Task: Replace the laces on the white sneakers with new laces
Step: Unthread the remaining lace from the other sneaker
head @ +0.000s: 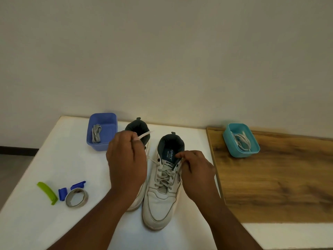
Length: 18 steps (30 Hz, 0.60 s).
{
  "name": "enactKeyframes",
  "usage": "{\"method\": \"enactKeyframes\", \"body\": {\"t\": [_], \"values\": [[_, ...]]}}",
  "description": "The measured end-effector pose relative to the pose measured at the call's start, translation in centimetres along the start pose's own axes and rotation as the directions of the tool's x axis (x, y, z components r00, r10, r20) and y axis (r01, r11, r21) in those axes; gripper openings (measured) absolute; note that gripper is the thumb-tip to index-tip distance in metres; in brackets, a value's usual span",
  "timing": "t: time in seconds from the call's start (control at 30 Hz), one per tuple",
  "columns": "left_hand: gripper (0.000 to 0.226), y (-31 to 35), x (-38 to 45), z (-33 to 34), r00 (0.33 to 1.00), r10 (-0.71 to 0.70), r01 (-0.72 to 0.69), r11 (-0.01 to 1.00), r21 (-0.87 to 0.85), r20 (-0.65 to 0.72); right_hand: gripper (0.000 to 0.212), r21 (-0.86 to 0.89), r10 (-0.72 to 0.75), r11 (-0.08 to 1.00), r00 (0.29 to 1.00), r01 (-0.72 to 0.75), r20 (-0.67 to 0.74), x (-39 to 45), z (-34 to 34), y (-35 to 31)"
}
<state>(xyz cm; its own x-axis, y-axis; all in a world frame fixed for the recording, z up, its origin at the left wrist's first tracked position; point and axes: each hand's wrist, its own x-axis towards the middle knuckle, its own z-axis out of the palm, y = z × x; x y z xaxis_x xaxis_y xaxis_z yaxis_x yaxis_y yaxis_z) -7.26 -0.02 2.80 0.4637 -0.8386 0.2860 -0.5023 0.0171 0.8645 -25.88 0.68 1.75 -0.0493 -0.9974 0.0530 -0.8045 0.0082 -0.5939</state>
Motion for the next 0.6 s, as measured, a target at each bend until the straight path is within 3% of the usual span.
{"method": "enactKeyframes", "body": {"t": [0.1,0.2,0.33,0.47,0.6], "values": [[0.031,0.4,-0.3,-0.7,0.996,-0.058,0.061,0.997,-0.046,0.065,0.017,0.043,-0.022,0.999,1.000,0.021,0.014,0.0,0.0,-0.5],[0.039,0.2,-0.5,-0.8,0.990,-0.029,0.015,0.995,0.099,0.135,0.026,-0.023,-0.068,0.997,0.991,0.071,0.113,-0.2,-0.2,-1.3],[0.012,-0.3,-0.5,-0.5,0.984,0.018,-0.055,0.978,0.200,0.180,0.028,-0.118,-0.060,0.989,0.974,0.087,0.220,-0.5,-0.3,-1.4],[0.024,-0.9,-0.6,0.3,0.937,0.155,-0.252,0.919,0.302,0.313,0.024,-0.052,-0.099,0.993,0.980,0.109,0.171,-0.4,-0.4,-1.2],[0.023,-1.7,-1.9,1.7,0.839,0.148,-0.417,0.793,0.444,0.523,0.025,-0.044,-0.142,0.987,0.973,0.152,0.182,-0.4,-0.2,-0.9]]}}
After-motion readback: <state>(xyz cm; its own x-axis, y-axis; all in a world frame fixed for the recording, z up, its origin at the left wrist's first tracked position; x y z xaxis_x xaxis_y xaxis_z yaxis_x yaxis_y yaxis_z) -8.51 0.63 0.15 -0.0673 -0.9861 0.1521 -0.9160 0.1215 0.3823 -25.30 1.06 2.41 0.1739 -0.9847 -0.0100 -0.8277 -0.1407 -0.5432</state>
